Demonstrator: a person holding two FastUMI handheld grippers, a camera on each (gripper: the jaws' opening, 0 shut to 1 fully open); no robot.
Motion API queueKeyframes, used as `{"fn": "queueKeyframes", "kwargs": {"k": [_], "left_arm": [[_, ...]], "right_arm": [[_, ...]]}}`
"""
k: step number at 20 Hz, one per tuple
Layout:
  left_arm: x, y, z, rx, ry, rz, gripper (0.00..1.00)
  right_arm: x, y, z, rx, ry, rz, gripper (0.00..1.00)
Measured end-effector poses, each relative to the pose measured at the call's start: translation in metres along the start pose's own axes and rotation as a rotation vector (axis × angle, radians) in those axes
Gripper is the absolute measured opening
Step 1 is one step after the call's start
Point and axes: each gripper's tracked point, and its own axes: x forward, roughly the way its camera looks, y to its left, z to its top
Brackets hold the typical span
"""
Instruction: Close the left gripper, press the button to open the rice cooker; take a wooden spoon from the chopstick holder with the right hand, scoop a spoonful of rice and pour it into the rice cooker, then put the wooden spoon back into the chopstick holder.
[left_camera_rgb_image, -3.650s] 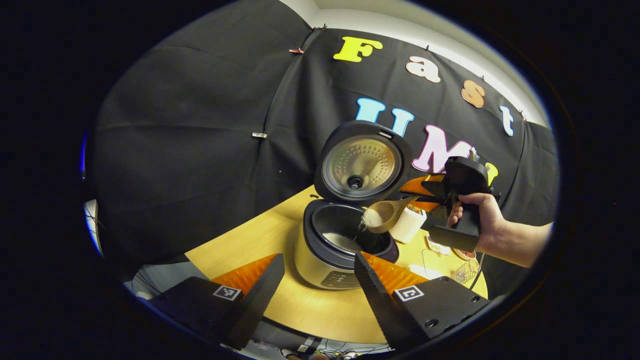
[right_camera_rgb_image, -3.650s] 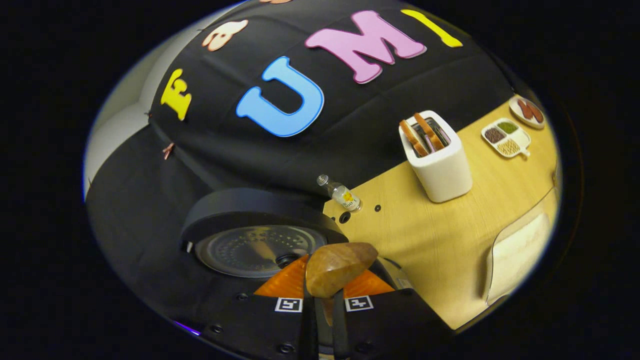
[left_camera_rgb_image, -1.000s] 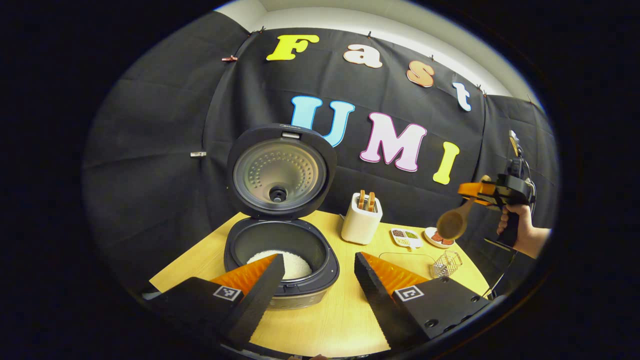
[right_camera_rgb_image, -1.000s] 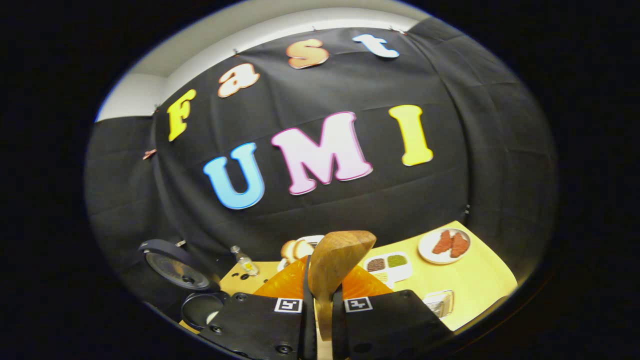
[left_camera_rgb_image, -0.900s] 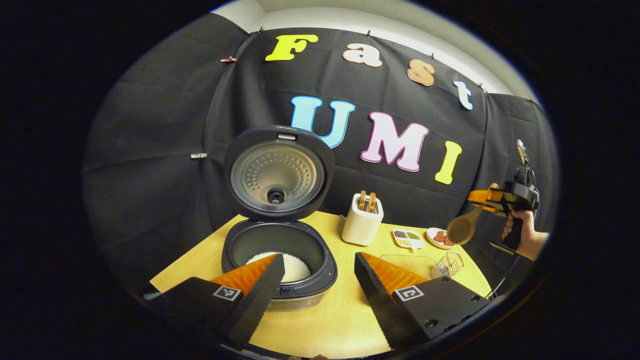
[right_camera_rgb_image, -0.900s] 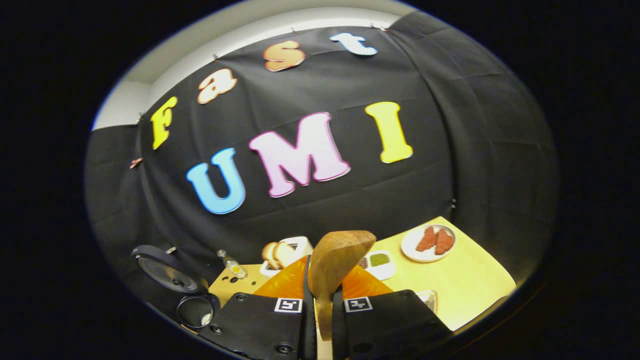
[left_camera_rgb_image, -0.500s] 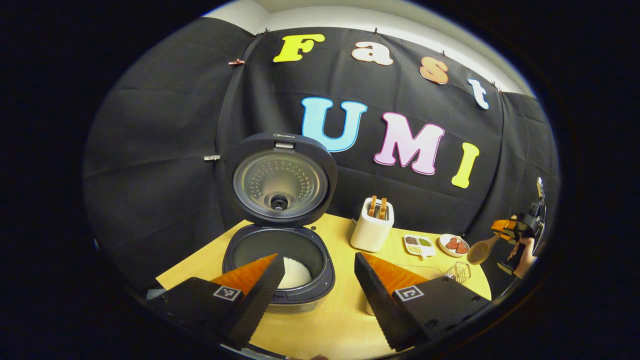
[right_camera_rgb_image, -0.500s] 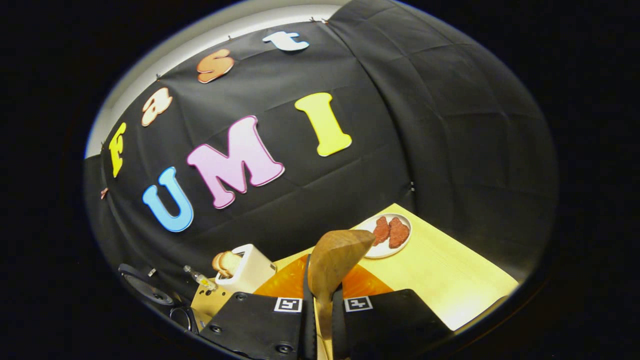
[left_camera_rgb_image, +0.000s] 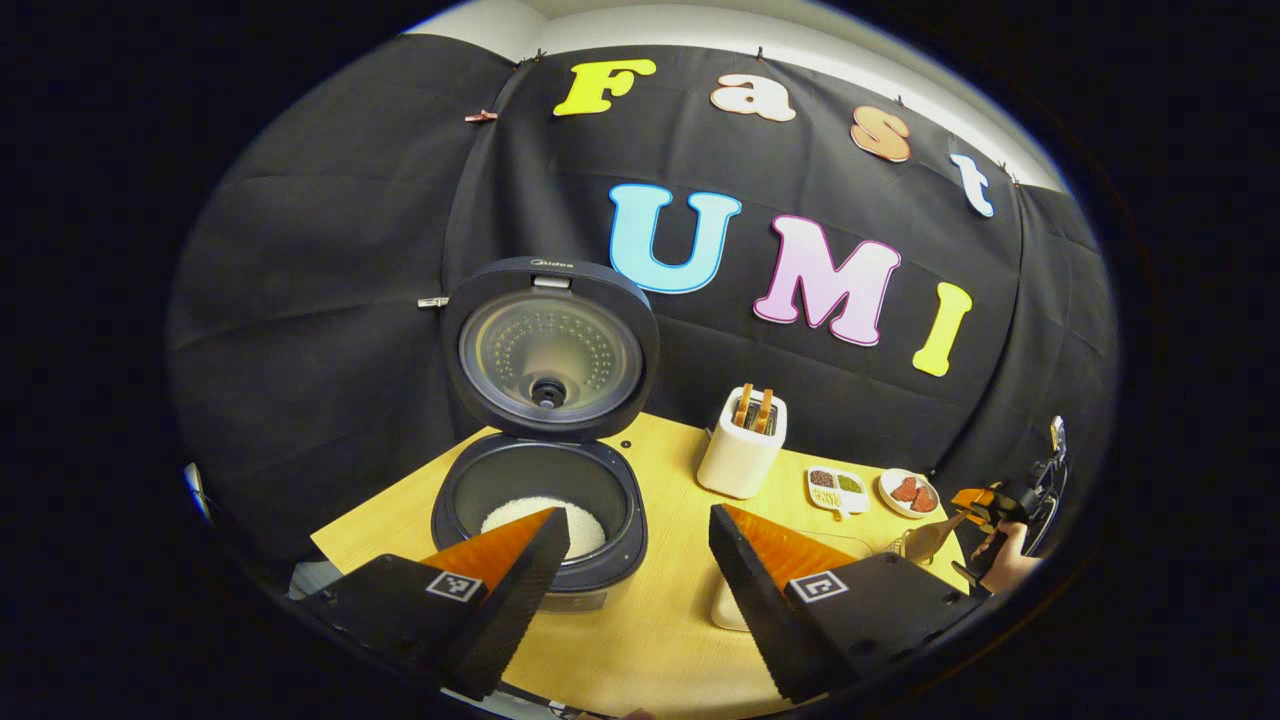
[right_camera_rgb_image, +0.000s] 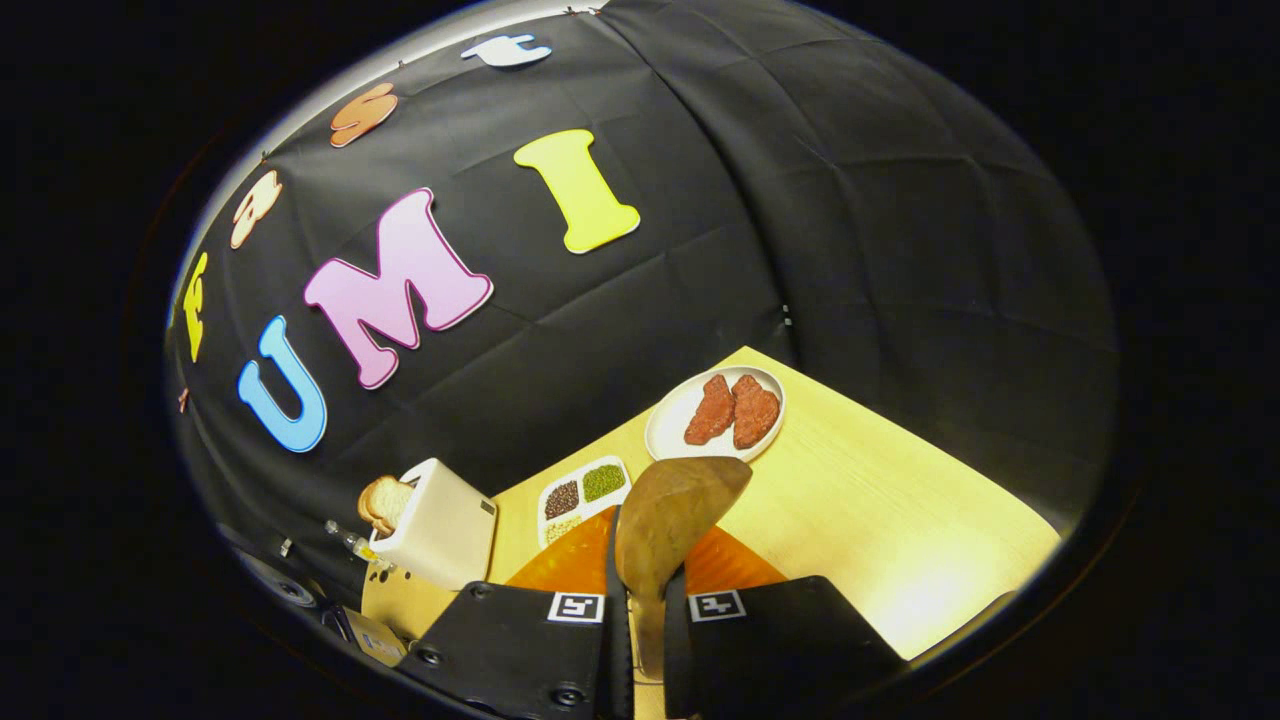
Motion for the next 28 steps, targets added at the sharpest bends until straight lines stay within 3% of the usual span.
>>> {"fn": "queueKeyframes", "kwargs": {"k": [5, 6, 7, 11, 14, 18, 23, 28], "left_arm": [[-0.003, -0.003, 0.001, 0.007, 0.004, 0.019, 0.96], [-0.003, -0.003, 0.003, 0.011, 0.001, 0.019, 0.96], [-0.003, -0.003, 0.007, 0.010, -0.002, 0.020, 0.96], [-0.005, 0.003, 0.039, -0.019, -0.053, 0.029, 0.96], [-0.005, 0.022, 0.080, 0.033, -0.120, 0.079, 0.95], [0.002, 0.040, 0.136, 0.130, -0.180, 0.158, 0.95], [0.035, 0.049, 0.173, 0.093, -0.222, 0.139, 0.95], [0.072, 0.068, 0.223, 0.150, -0.335, 0.132, 0.94]], "right_arm": [[0.016, -0.019, -0.024, 0.017, 0.034, -0.056, 0.17], [0.017, -0.022, -0.030, 0.018, 0.043, -0.061, 0.13], [0.013, -0.020, -0.034, 0.034, 0.053, -0.050, 0.19], [-0.001, -0.019, -0.024, 0.073, 0.015, -0.033, 0.26], [-0.018, -0.018, -0.012, 0.051, -0.012, -0.027, 0.99], [-0.057, -0.017, 0.002, -0.055, -0.041, -0.027, 0.99], [-0.109, -0.008, 0.015, -0.199, -0.062, -0.001, 0.99], [-0.150, 0.009, 0.001, -0.280, -0.042, 0.033, 0.98]]}}
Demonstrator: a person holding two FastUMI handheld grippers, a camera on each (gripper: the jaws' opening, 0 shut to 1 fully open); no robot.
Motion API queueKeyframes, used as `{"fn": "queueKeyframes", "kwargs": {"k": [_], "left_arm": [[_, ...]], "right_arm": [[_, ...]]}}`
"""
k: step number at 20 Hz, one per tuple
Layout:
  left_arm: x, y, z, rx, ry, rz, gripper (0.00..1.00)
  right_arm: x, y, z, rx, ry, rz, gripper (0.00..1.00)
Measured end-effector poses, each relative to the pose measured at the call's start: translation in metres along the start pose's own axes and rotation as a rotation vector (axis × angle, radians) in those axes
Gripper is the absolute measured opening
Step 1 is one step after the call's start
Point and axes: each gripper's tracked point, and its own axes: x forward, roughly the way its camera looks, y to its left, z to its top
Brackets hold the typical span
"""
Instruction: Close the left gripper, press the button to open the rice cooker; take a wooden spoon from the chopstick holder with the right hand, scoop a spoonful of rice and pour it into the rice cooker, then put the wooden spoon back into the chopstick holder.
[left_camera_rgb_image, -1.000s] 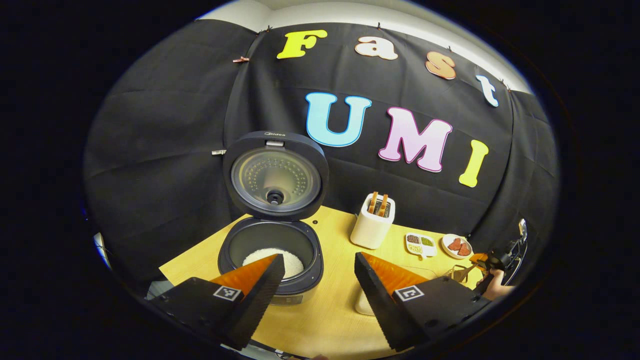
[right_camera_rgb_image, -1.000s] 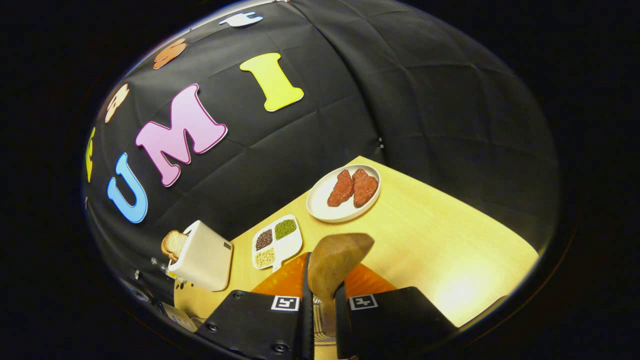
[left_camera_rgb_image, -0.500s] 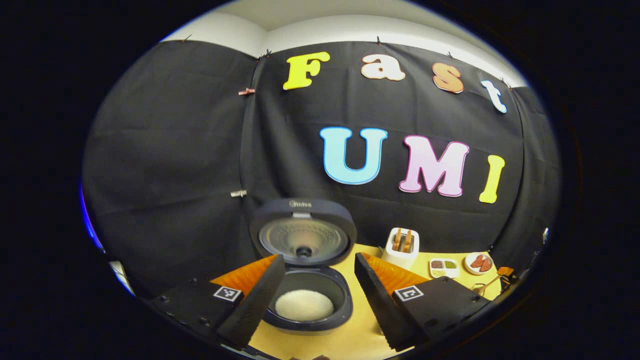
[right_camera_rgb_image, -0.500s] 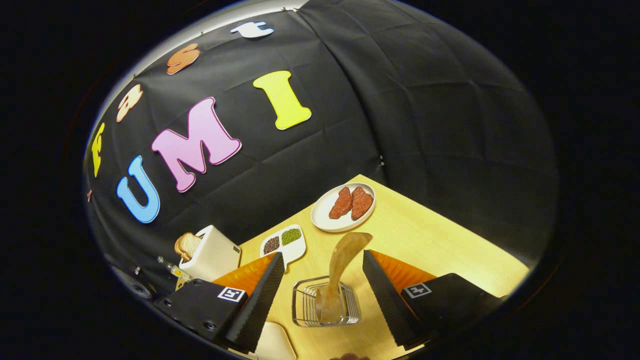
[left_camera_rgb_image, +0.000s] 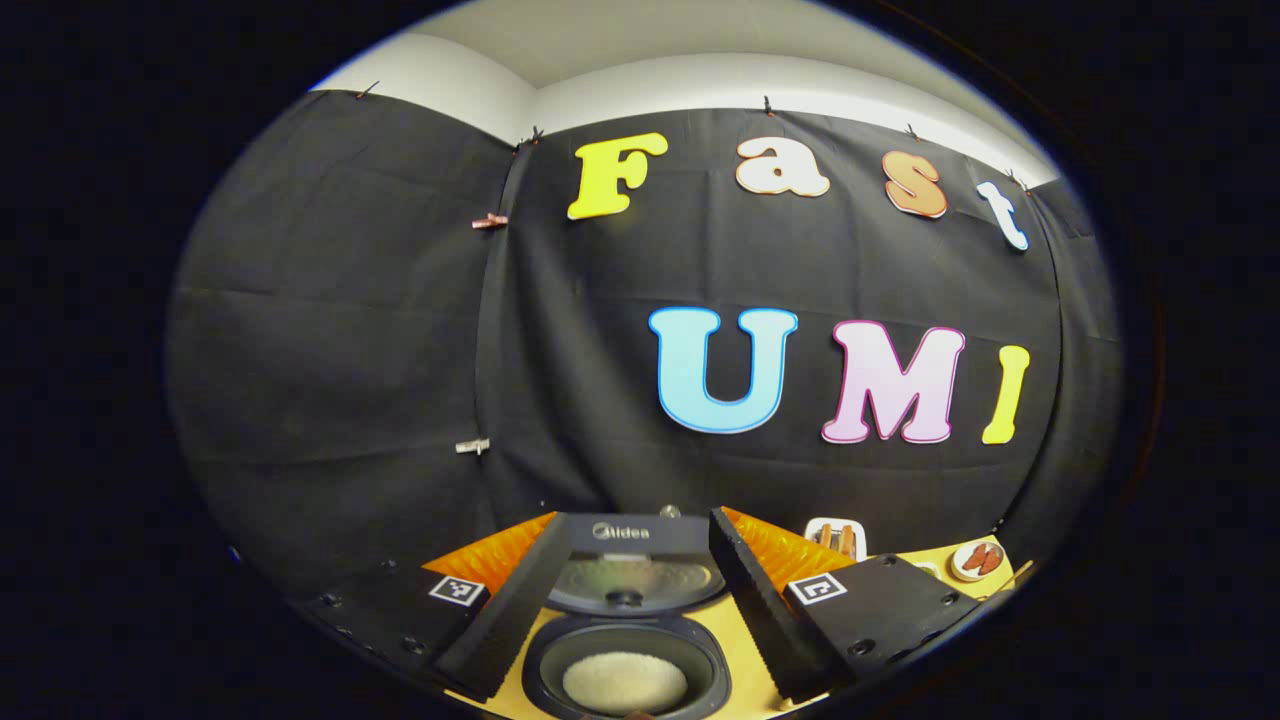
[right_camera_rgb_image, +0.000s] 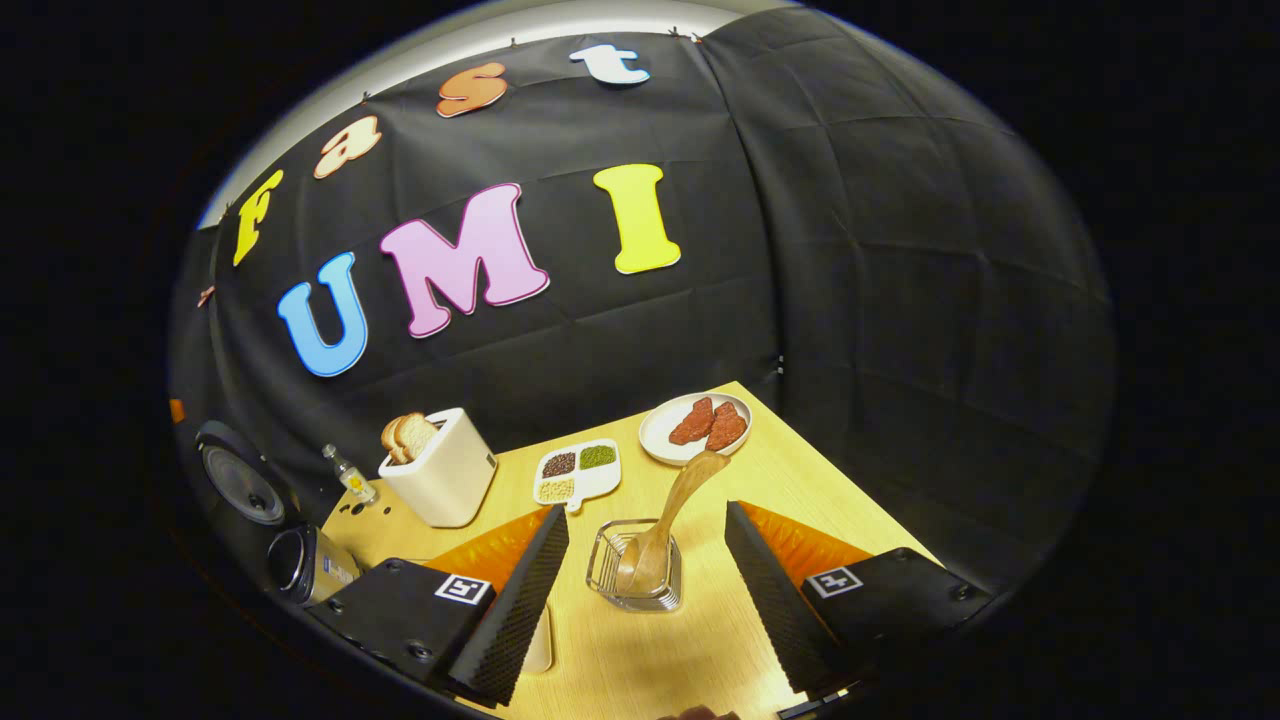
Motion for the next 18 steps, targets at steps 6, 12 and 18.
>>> {"fn": "queueKeyframes", "kwargs": {"k": [6, 12, 18], "left_arm": [[0.066, 0.002, -0.008, 0.019, -0.025, -0.047, 0.94], [0.098, 0.004, -0.040, 0.049, 0.070, -0.070, 0.94], [0.063, 0.000, -0.060, 0.023, 0.193, -0.037, 0.99]], "right_arm": [[-0.027, 0.025, -0.029, -0.051, 0.070, 0.031, 0.99], [-0.043, 0.042, -0.039, -0.067, 0.078, 0.050, 0.99], [-0.042, 0.048, -0.037, -0.081, 0.076, 0.087, 0.99]]}}
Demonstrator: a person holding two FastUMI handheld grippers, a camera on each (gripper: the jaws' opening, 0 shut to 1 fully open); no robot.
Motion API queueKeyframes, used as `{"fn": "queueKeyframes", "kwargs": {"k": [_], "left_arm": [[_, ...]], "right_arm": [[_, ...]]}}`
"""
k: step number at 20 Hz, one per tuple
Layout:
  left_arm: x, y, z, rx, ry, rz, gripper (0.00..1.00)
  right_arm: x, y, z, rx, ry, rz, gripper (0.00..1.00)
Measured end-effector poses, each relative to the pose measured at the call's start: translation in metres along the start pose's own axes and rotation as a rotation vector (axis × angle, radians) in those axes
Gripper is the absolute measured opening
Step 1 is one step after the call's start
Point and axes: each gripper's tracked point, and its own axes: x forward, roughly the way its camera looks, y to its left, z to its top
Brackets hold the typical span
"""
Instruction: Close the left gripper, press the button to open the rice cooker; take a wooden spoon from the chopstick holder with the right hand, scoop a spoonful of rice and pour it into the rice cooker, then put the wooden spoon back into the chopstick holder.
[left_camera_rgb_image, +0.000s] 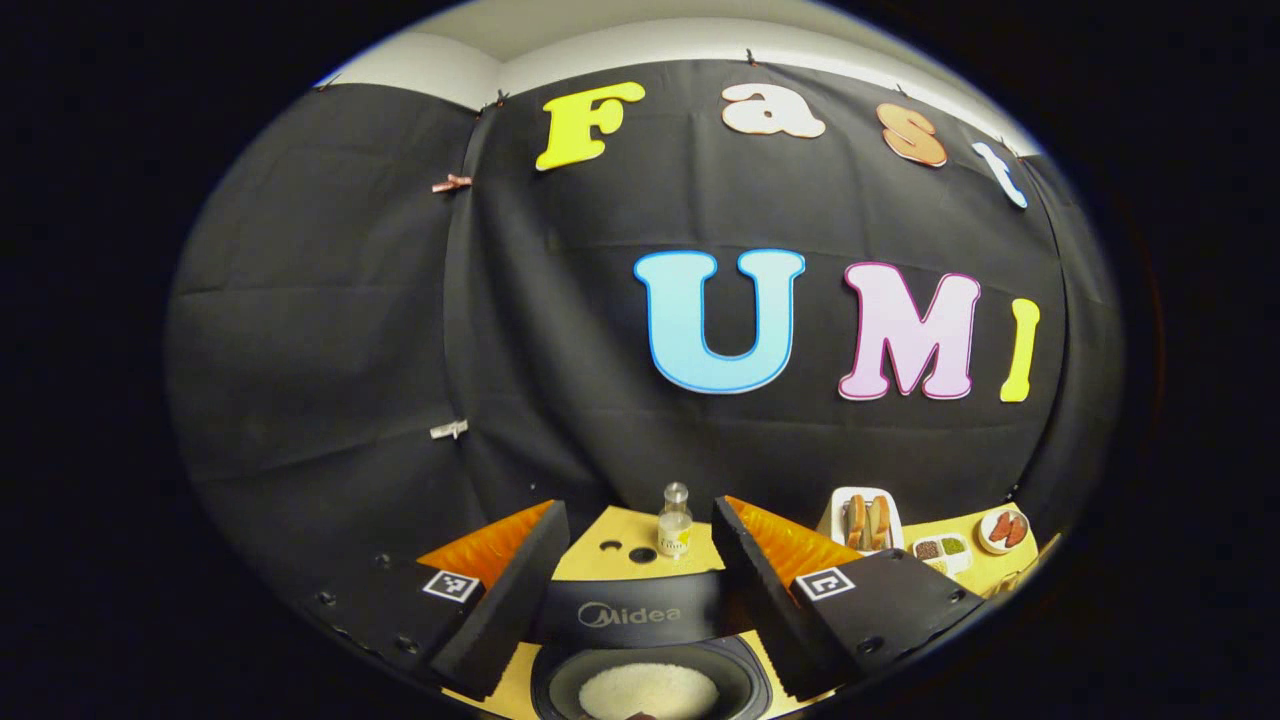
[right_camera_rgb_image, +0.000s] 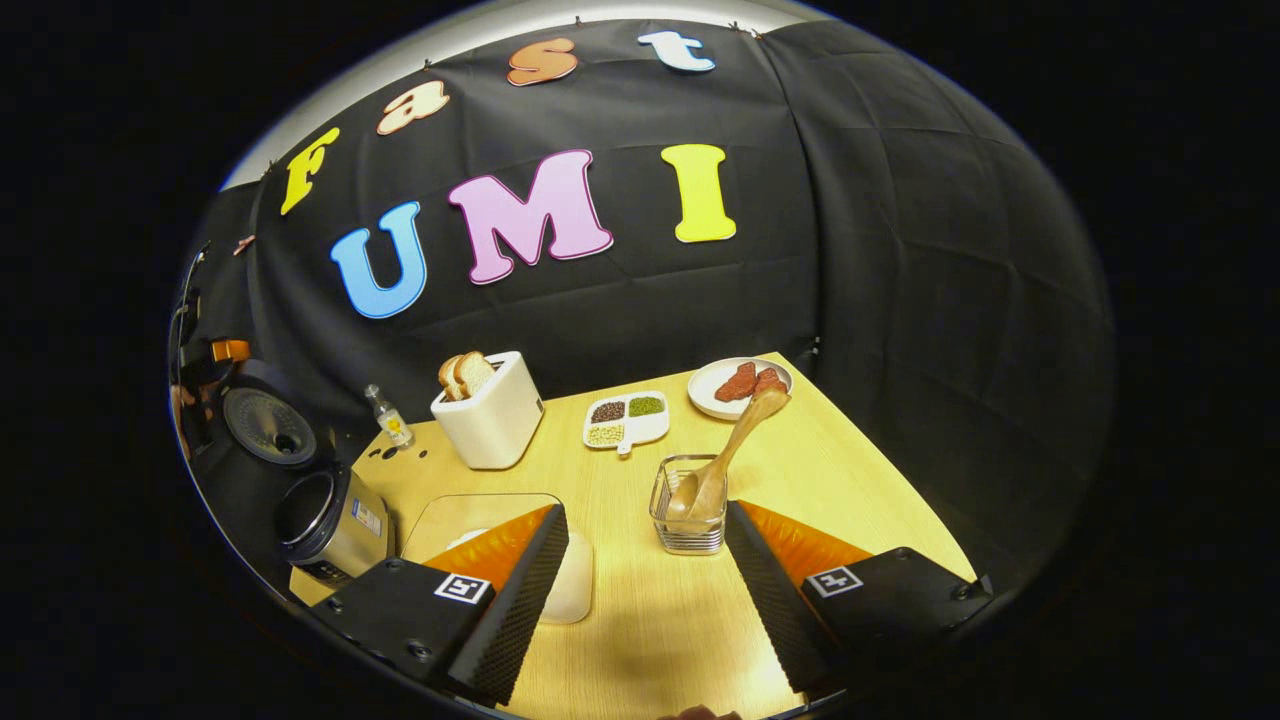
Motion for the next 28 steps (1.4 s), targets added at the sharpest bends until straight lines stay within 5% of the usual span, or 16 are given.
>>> {"fn": "queueKeyframes", "kwargs": {"k": [8, 15, 28], "left_arm": [[-0.070, -0.012, -0.082, -0.088, 0.159, 0.022, 0.99], [-0.098, -0.020, -0.187, -0.049, 0.218, 0.007, 0.97], [-0.093, -0.021, -0.239, -0.010, 0.204, 0.000, 0.98]], "right_arm": [[0.014, 0.010, -0.003, -0.019, 0.021, 0.079, 0.99], [0.016, 0.018, -0.018, -0.049, 0.063, 0.119, 0.99], [0.006, -0.009, -0.025, -0.053, 0.077, 0.138, 0.99]]}}
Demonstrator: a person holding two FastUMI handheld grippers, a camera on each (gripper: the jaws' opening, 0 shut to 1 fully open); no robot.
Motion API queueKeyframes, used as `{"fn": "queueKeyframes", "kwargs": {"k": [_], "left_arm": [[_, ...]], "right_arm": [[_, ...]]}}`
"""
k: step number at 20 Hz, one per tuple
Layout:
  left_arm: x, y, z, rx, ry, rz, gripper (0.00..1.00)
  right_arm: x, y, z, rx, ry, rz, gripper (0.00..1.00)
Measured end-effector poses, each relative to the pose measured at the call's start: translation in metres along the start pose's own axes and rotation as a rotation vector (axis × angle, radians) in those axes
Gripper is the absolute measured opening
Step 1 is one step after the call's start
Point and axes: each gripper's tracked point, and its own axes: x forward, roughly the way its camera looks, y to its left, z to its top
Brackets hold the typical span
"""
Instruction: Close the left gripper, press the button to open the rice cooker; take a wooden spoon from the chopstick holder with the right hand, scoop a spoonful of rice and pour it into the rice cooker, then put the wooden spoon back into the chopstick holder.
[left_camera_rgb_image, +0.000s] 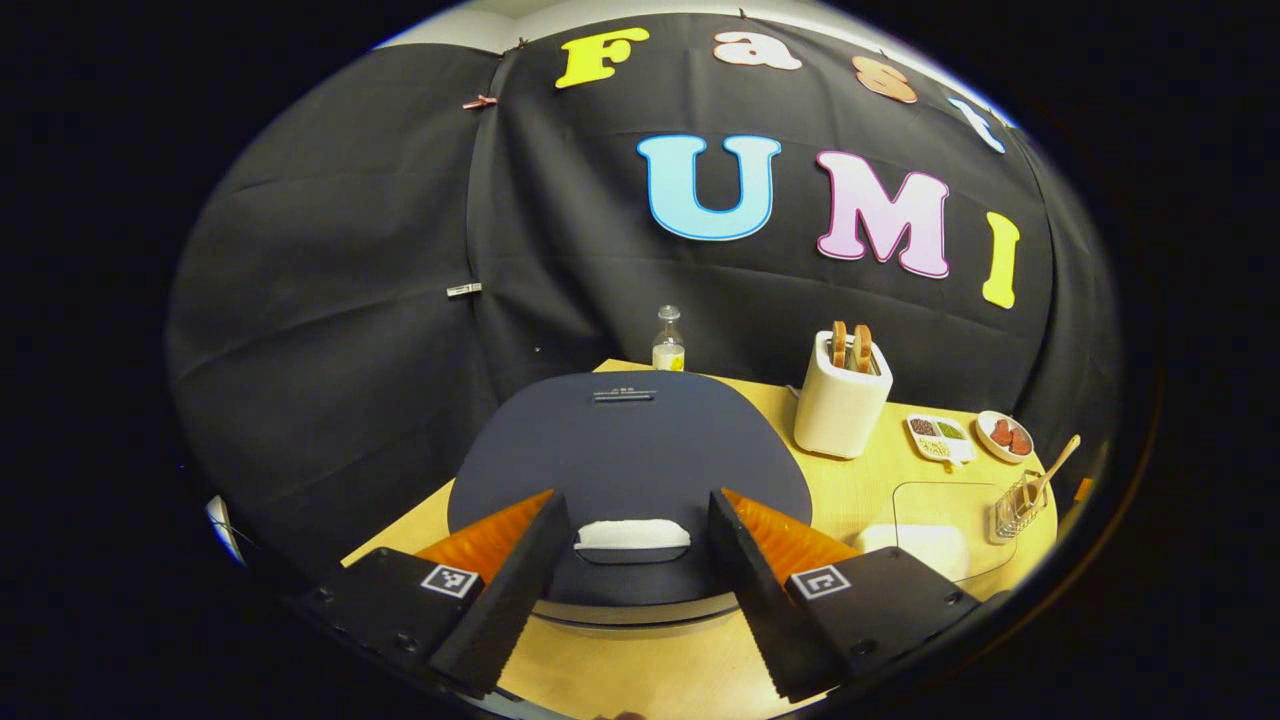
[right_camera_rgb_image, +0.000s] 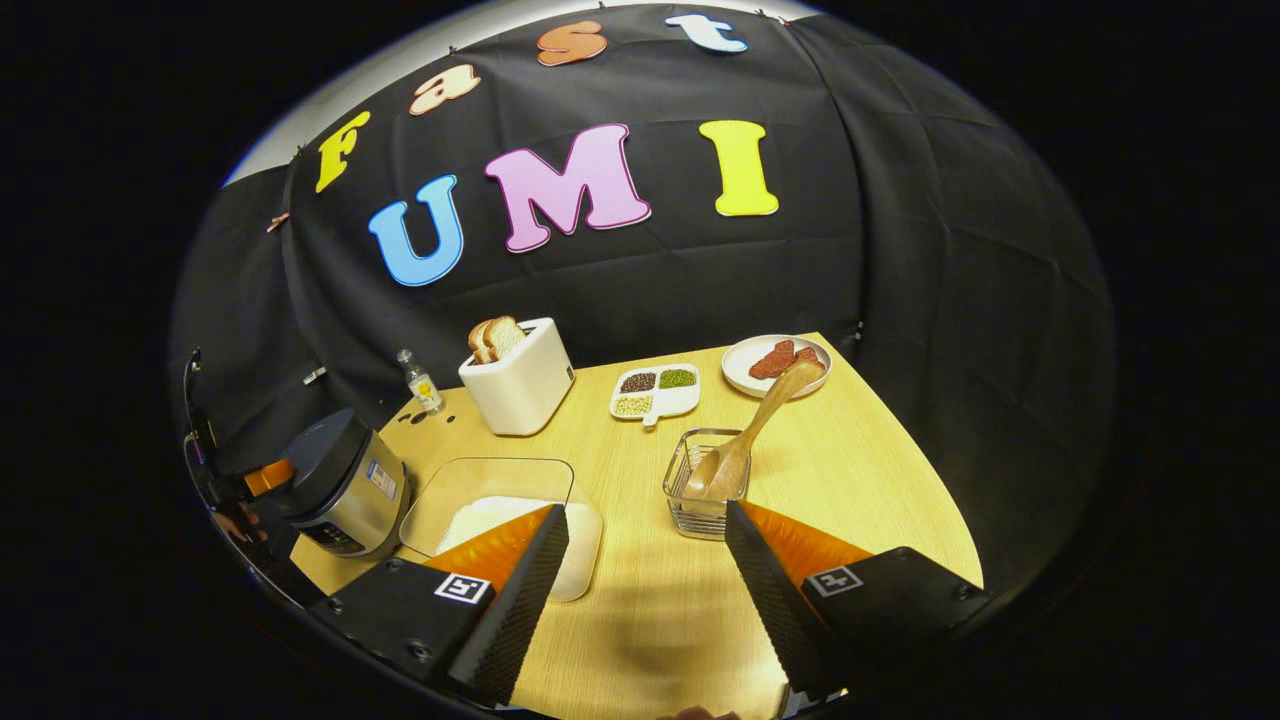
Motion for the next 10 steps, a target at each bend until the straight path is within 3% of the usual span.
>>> {"fn": "queueKeyframes", "kwargs": {"k": [7, 10], "left_arm": [[0.001, -0.004, 0.002, 0.009, 0.011, -0.007, 0.98], [-0.029, -0.020, 0.036, -0.028, -0.084, -0.060, 0.96]], "right_arm": [[-0.016, -0.002, 0.001, -0.013, -0.013, 0.033, 0.98], [-0.038, 0.003, 0.022, -0.028, -0.097, 0.009, 0.98]]}}
